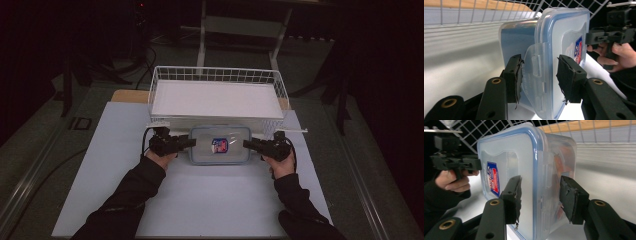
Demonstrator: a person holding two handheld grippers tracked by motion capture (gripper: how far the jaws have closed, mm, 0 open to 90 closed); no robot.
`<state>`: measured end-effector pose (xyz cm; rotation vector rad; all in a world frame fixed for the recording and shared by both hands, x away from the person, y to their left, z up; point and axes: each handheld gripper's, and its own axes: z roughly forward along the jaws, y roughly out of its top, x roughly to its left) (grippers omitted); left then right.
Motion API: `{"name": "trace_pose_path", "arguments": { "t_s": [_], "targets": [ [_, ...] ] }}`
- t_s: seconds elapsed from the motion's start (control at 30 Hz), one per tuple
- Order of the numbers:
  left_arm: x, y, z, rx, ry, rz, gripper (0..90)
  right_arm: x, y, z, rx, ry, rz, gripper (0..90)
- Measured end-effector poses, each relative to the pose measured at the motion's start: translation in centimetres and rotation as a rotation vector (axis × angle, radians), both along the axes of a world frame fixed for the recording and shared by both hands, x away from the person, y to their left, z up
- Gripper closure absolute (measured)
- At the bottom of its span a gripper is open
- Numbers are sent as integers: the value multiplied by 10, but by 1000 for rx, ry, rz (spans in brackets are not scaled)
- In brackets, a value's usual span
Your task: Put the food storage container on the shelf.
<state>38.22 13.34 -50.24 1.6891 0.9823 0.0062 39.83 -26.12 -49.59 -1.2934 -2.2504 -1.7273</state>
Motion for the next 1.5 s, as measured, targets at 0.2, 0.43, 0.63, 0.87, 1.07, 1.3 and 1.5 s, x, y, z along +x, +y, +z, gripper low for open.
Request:
{"name": "trace_pose_path", "arguments": {
  "t_s": [0.2,0.43,0.63,0.87,1.07,1.3,1.5],
  "targets": [
    [7,-2,-3,15,-29,14,552,5,-1,-6,6,7,-29,520],
    [8,1,0,9,-115,66,620,7,4,-5,23,-2,-42,516],
    [4,-4,-2,13,-90,69,577,6,3,-7,20,-2,-46,513],
    [4,-2,-17,2,-32,96,475,3,3,-2,-78,-50,-84,689],
    [5,-4,-15,40,-55,143,408,3,11,-5,-93,-48,-128,501],
    [-1,0,-15,38,-66,140,294,-8,12,2,-128,-106,-161,404],
    [-11,3,-12,22,-97,121,183,-21,19,9,-158,-152,-131,388]
  ]
}}
